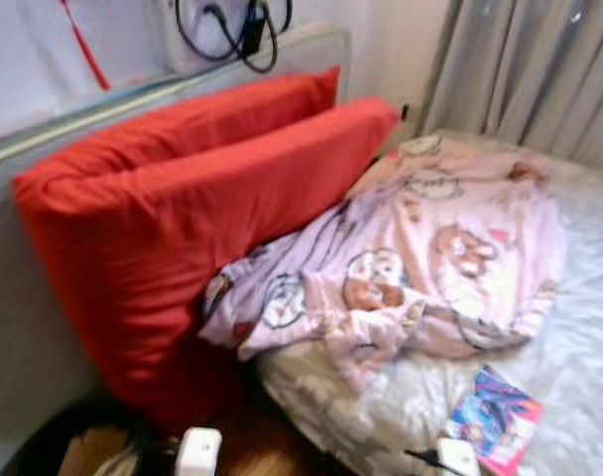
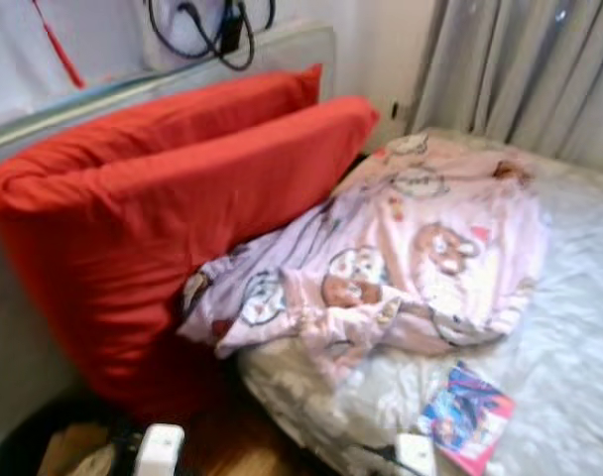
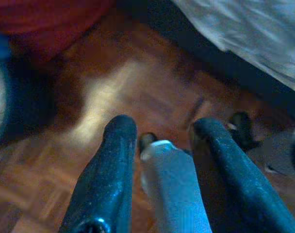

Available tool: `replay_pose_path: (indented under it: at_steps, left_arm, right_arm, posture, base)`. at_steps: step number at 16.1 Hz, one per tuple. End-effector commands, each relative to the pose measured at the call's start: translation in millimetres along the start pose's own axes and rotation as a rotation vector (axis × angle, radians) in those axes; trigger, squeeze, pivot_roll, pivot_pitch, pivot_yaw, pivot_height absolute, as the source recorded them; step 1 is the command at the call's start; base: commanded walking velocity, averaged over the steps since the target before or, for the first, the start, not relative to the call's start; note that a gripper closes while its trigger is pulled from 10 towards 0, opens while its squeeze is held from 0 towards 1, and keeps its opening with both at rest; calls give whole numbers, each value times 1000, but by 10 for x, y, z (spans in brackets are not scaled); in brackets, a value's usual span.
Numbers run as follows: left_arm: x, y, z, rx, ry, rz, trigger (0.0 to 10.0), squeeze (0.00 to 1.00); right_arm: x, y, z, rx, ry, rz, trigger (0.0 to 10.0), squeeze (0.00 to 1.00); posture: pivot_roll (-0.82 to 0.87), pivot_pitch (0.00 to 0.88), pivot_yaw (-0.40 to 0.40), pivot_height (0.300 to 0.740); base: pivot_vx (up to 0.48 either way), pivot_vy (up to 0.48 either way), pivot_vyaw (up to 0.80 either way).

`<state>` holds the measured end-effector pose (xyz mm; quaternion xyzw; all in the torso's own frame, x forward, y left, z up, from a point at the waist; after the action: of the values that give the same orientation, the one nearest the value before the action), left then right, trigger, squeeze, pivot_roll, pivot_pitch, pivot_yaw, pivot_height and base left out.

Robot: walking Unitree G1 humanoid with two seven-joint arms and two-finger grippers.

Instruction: Clean up the room

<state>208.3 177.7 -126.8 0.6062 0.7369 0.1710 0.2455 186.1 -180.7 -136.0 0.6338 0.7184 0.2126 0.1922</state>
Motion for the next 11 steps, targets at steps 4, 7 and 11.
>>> replay_pose_path:
  at_steps: [4, 7, 11]
  left_arm:
    - [126, -62, -26, 18, 32, -9, 10000, 0]
    - [111, -23, -21, 12, 16, 14, 10000, 0]
    - [133, -16, -24, 7, 29, 26, 10000, 0]
  right_arm:
    - [105, -47, 7, 20, 21, 3, 10000, 0]
    - [106, -51, 8, 24, 20, 1, 10000, 0]
    - [112, -61, 7, 28, 22, 1, 10000, 0]
  posture:
    - [6, 0, -16, 740]
    - [5, 0, -13, 740]
    - [6, 0, -12, 740]
  base:
    - [0, 0, -692]
    - [0, 0, -690]
    - [0, -461, -688]
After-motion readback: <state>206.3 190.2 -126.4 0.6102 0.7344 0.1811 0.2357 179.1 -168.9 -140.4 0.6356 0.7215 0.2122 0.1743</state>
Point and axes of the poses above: a point about 5 cm out from each wrist's last joint towards the gripper, its own z axis pointing out of the wrist towards the gripper, its own y axis along the axis of the wrist's last joint, x = y × z, the point moved 5 cm from there along z, pointing out of the wrist towards the gripper, and after that the axes turned 15 degrees about -z, right-handed, at the moved point
